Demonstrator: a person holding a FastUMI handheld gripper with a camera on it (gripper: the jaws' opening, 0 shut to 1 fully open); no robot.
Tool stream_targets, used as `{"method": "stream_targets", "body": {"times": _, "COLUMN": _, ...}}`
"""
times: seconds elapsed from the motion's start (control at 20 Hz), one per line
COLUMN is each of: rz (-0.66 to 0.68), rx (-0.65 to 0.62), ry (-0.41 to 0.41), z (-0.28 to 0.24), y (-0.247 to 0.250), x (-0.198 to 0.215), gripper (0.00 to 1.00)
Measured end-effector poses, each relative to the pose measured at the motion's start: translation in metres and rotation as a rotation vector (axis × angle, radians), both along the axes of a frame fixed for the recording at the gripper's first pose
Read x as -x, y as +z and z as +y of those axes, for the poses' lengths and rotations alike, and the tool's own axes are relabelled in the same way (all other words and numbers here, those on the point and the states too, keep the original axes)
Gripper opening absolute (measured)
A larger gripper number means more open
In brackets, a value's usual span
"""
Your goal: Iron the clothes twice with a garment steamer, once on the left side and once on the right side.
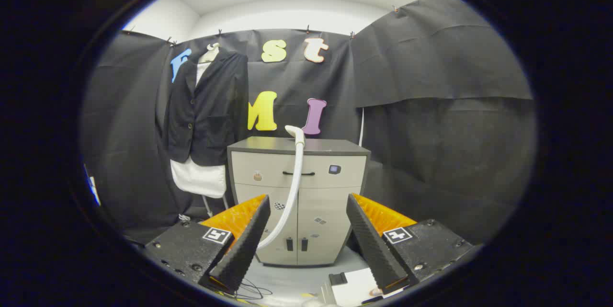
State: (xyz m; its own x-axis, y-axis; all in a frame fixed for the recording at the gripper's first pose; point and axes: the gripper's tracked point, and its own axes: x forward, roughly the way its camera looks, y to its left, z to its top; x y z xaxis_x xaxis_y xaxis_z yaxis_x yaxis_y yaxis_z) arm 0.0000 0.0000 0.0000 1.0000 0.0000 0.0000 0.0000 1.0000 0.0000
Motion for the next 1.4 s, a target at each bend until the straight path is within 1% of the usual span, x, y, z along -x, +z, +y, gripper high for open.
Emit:
{"method": "stream_targets", "body": {"times": 0.5, "rz": -0.023, "rx": 0.002, "ry": 0.006, "z": 0.007, "y": 0.009, "x": 0.003, "gripper": 1.00}}
{"method": "stream_targets", "body": {"times": 0.75, "rz": -0.034, "rx": -0.015, "ry": -0.013, "z": 0.011, "y": 0.017, "x": 0.000, "gripper": 1.00}}
{"method": "stream_targets", "body": {"times": 0.95, "rz": -0.045, "rx": -0.016, "ry": -0.038, "z": 0.011, "y": 0.030, "x": -0.013, "gripper": 1.00}}
{"method": "stream_targets", "body": {"times": 1.1, "rz": -0.043, "rx": -0.040, "ry": -0.047, "z": 0.009, "y": 0.045, "x": -0.031, "gripper": 1.00}}
{"method": "stream_targets", "body": {"times": 1.2, "rz": -0.037, "rx": -0.054, "ry": -0.053, "z": 0.006, "y": 0.061, "x": -0.052, "gripper": 1.00}}
{"method": "stream_targets", "body": {"times": 1.3, "rz": -0.034, "rx": -0.062, "ry": -0.057, "z": 0.001, "y": 0.079, "x": -0.077, "gripper": 1.00}}
{"method": "stream_targets", "body": {"times": 1.4, "rz": -0.034, "rx": -0.060, "ry": -0.048, "z": -0.002, "y": 0.101, "x": -0.111, "gripper": 1.00}}
